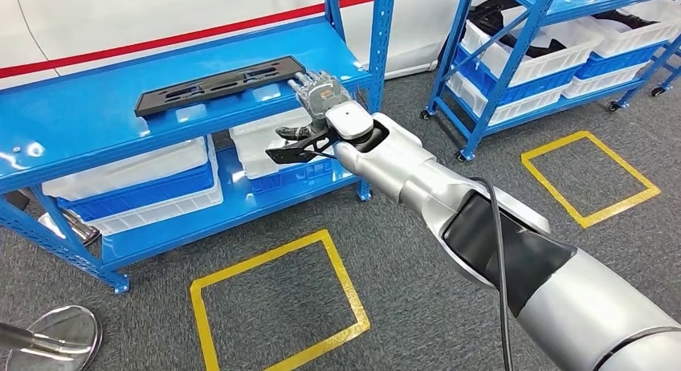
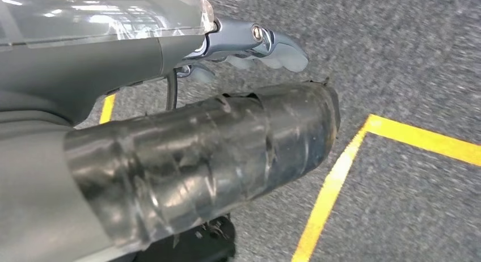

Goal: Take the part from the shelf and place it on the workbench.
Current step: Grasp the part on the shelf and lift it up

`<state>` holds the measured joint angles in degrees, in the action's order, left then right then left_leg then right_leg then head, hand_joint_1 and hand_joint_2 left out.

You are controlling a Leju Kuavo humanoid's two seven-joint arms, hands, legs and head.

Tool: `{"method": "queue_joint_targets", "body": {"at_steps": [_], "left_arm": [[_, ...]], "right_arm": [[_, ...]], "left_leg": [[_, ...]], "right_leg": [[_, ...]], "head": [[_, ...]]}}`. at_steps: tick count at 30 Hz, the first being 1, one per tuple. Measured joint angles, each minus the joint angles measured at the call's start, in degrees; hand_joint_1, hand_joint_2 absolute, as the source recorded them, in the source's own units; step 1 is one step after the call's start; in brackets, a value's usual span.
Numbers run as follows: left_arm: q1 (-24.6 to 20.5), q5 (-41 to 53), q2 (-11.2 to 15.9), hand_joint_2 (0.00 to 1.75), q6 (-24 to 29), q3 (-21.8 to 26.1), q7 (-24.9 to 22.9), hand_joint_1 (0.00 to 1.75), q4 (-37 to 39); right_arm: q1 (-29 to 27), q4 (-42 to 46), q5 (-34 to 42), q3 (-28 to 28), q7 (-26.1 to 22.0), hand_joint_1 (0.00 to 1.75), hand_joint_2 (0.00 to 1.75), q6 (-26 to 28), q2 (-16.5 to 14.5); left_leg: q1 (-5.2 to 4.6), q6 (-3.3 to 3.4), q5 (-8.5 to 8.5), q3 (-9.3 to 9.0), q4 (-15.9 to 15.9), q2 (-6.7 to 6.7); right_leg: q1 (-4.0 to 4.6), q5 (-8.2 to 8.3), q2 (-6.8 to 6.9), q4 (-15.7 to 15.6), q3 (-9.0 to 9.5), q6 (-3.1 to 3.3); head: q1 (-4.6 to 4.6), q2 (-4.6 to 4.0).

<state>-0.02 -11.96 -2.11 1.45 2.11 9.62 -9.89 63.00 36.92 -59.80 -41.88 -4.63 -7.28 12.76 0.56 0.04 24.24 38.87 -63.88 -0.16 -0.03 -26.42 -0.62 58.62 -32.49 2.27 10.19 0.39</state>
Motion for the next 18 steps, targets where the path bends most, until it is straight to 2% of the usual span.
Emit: {"method": "queue_joint_targets", "body": {"at_steps": [1,2,4,6,7,8,10,11,12,13,15,16,17,18], "left_arm": [[0.00,0.03,0.08,0.00,0.05,-0.01,0.01,0.00,0.01],[-0.05,0.08,0.16,0.00,0.10,-0.01,0.02,0.00,0.02],[-0.10,0.16,0.27,0.00,0.20,-0.01,0.03,0.00,0.03],[-0.09,0.19,0.32,0.00,0.26,-0.01,0.04,0.00,0.03],[-0.14,0.16,0.31,0.00,0.26,-0.01,0.03,0.00,0.03],[-0.21,0.10,0.31,0.00,0.26,-0.01,0.01,0.00,0.03],[-0.40,-0.04,0.30,0.00,0.23,0.01,-0.04,0.00,0.03],[-0.45,-0.11,0.30,0.00,0.22,0.02,-0.05,0.00,0.03],[-0.45,-0.15,0.30,0.00,0.20,0.02,-0.06,0.00,0.03],[-0.41,-0.19,0.29,0.00,0.18,0.03,-0.07,0.00,0.03],[-0.37,-0.21,0.28,0.00,0.16,0.03,-0.02,0.00,0.03],[-0.43,-0.19,0.28,0.00,0.17,0.04,0.04,0.00,0.03],[-0.49,-0.14,0.29,0.00,0.21,0.06,0.14,0.00,0.03],[-0.54,-0.09,0.29,0.00,0.26,0.07,0.22,0.00,0.03]], "right_arm": [[0.04,-0.01,0.00,-0.10,0.01,0.00,0.00,-0.02,0.01],[0.02,-0.01,0.00,-0.24,0.01,0.00,0.00,-0.03,0.01],[-0.06,0.01,0.01,-0.56,0.02,0.00,0.00,-0.05,0.03],[-0.06,0.10,0.02,-0.71,0.06,0.00,0.00,-0.02,0.18],[0.06,0.14,0.03,-0.74,0.10,0.00,0.00,-0.01,0.28],[0.16,0.16,0.03,-0.77,0.13,0.00,0.00,0.00,0.39],[0.15,0.14,0.06,-0.83,0.18,0.00,0.00,-0.01,0.55],[0.05,0.13,0.07,-0.86,0.20,0.00,0.00,-0.03,0.62],[-0.04,0.11,0.09,-0.89,0.23,0.00,0.00,-0.05,0.71],[-0.06,0.12,0.10,-0.91,0.27,0.00,0.00,-0.07,0.79],[0.14,0.14,0.08,-0.91,0.32,0.00,0.00,-0.22,0.84],[0.35,0.17,0.01,-0.97,0.30,0.00,0.00,-0.48,0.84],[0.54,0.26,-0.10,-1.11,0.23,0.00,0.00,-0.81,0.80],[0.72,0.43,-0.24,-1.37,0.09,0.00,0.00,-1.19,0.68]], "left_leg": [[-0.26,0.43,-1.65,-0.81,3.05,0.00],[-0.50,0.80,-2.49,-1.36,4.95,0.00],[-0.77,1.28,-2.26,-1.84,6.26,-0.01],[-0.43,1.59,-2.43,-2.69,7.23,0.13],[-0.22,1.76,-2.43,-3.17,7.70,0.21],[-0.08,1.92,-2.34,-3.57,8.00,0.28],[-0.07,2.21,-1.89,-3.95,7.95,0.26],[-0.04,2.23,-1.59,-4.07,7.77,0.21],[0.03,2.15,-1.24,-4.18,7.50,0.16],[0.13,1.99,-0.83,-4.31,7.13,0.10],[0.39,1.43,0.25,-4.50,6.07,0.00],[0.39,1.07,0.75,-4.40,5.39,-0.06],[0.35,0.71,1.10,-4.22,4.94,-0.12],[0.28,0.41,1.26,-4.02,4.66,-0.16]], "right_leg": [[0.01,-0.27,-0.03,-0.07,0.31,-0.14],[-0.03,-0.48,-0.08,-0.13,0.40,-0.39],[-0.11,-0.75,-0.18,-0.36,0.41,-1.06],[-0.09,-1.53,-0.07,-0.01,0.43,-1.74],[-0.08,-2.39,0.00,1.39,-0.14,-2.03],[-0.18,-3.71,0.09,4.04,-1.45,-2.31],[-0.53,-6.56,0.15,11.65,-5.72,-2.82],[-0.75,-7.13,0.17,14.67,-7.76,-3.08],[-0.97,-6.58,0.21,15.83,-8.98,-3.32],[-1.19,-4.94,0.26,14.89,-9.16,-3.54],[-1.53,-0.30,0.44,8.30,-6.93,-3.88],[-1.47,1.10,0.50,5.15,-5.63,-3.89],[-1.40,1.71,0.50,3.16,-4.77,-3.68],[-1.23,1.52,0.45,2.49,-4.46,-3.38]], "head": [[-0.01,0.00],[0.00,0.00],[-0.03,0.01],[-0.01,0.01],[-0.01,0.01],[0.01,0.01],[0.00,0.01],[0.01,0.01],[0.01,0.01],[0.01,0.01],[0.01,0.01],[0.02,0.01],[0.00,0.01],[0.01,0.01]]}}
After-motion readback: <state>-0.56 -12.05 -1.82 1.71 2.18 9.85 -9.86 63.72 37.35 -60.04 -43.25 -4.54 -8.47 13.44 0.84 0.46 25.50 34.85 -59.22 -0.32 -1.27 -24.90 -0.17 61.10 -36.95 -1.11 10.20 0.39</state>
